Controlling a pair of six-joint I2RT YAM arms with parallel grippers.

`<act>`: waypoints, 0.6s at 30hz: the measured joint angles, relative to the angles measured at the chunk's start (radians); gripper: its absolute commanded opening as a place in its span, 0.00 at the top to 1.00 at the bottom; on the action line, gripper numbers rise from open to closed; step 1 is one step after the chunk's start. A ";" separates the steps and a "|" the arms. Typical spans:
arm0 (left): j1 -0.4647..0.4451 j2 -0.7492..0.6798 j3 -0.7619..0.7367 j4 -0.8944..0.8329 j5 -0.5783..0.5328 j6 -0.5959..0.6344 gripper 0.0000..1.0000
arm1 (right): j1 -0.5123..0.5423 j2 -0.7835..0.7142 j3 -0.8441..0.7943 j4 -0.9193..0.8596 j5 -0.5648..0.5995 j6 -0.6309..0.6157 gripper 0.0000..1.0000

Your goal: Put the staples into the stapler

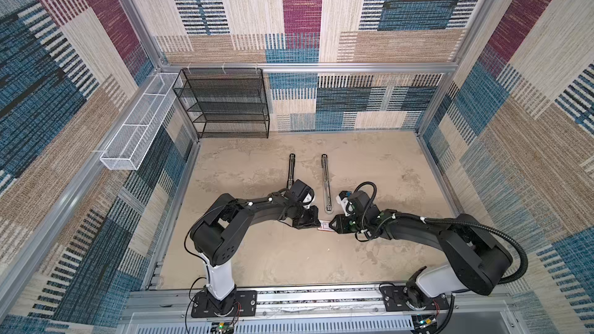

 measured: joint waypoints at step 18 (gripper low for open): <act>-0.003 0.005 0.003 0.013 0.001 0.002 1.00 | -0.026 -0.070 -0.014 -0.054 0.045 -0.008 0.62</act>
